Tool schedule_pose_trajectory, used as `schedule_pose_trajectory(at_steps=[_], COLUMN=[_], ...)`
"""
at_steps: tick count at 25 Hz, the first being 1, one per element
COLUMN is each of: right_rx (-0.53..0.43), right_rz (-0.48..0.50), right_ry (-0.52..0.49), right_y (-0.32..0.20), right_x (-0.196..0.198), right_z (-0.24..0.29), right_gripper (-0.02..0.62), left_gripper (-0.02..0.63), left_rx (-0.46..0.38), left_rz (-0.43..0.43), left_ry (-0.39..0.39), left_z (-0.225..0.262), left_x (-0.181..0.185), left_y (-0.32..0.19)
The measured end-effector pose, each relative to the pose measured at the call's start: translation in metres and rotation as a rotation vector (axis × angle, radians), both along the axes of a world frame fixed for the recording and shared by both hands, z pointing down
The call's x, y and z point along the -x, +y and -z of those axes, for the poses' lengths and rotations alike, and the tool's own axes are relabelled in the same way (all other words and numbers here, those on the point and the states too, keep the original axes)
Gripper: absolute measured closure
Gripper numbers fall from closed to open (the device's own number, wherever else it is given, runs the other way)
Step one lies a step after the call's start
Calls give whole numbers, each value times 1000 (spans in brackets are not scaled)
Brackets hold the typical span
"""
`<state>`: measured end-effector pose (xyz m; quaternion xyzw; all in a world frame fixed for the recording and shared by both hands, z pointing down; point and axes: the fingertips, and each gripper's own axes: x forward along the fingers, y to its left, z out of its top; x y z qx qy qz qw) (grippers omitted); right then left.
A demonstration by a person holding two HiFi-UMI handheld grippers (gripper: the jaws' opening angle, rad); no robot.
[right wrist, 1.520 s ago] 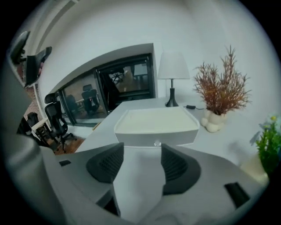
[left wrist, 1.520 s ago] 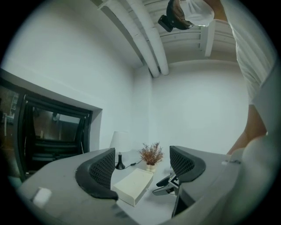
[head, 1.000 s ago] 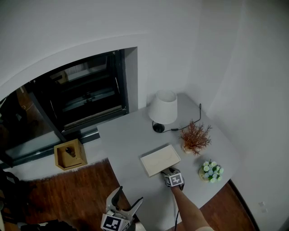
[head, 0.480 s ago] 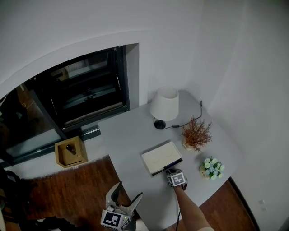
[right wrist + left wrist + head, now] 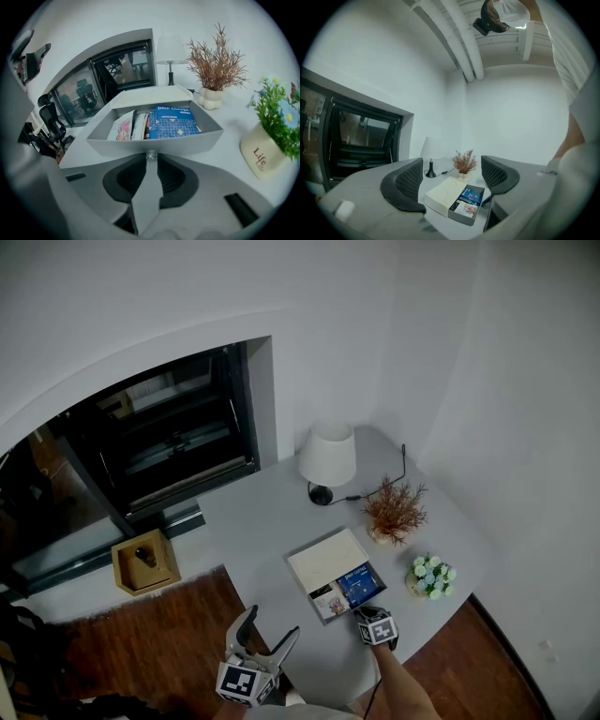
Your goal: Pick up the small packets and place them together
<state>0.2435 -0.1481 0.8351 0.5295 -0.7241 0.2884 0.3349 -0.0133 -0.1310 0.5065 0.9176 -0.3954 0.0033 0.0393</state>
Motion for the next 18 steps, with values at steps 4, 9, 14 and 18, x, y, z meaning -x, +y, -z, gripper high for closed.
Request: schedule_pose_trajectory(at_steps=[4, 9, 14, 18], right_rx=[-2, -203, -608, -855], right_rz=[-47, -124, -180, -161], right_ry=[14, -63, -125, -148], right_y=[-5, -9, -1, 27], right_x=[-3, -8, -12, -1], right_z=[-4, 42, 171, 257], right_gripper=[515, 480, 476, 453], left_gripper=[235, 235, 235, 235], left_rx=[-7, -23, -41, -22], left_rz=[-3, -18, -25, -15], left_ry=[2, -7, -3, 32], left_z=[-2, -6, -5, -5], left_x=[-4, -10, -15, -15], left_y=[3, 2, -2, -5])
